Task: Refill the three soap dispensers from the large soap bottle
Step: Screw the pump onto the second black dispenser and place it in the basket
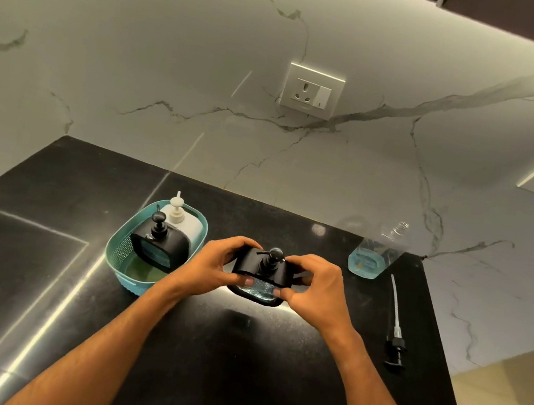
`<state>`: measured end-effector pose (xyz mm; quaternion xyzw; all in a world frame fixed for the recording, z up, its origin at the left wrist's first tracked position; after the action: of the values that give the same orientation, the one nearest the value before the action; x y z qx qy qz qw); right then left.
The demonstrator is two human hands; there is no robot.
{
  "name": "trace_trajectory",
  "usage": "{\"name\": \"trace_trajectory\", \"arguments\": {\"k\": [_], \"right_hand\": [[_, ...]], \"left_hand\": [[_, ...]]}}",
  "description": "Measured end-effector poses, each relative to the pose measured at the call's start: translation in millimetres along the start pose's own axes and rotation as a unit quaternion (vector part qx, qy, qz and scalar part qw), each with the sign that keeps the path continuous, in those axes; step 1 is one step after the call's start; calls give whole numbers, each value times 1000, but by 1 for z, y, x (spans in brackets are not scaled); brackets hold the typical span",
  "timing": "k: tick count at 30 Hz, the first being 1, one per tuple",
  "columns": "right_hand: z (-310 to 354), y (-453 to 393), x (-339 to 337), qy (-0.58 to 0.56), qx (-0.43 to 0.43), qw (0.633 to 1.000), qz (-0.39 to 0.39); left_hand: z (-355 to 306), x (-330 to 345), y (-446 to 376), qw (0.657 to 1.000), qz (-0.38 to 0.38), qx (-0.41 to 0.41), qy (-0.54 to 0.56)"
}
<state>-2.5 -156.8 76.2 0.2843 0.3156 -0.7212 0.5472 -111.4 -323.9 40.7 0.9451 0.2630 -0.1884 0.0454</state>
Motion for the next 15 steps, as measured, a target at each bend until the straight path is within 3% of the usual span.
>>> {"name": "trace_trajectory", "arguments": {"k": [8,15], "right_hand": [[56,-21,22,-36,-60,997,-15],[114,-42,49,-62,-116,991,-20]], "left_hand": [[-1,-63,42,995,-78,9,54],[-3,-118,84,988,-144,27,39]]}}
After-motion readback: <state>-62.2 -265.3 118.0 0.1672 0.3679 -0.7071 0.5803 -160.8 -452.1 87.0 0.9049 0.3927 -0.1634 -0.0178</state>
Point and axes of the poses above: each hand's wrist, its own y-axis away from the middle knuckle, its own x-axis out of the palm, z = x × y, the point moved 8 cm from there along -y, towards the middle knuckle, and after that the axes turned 7 degrees about z, right-handed, at the moved point
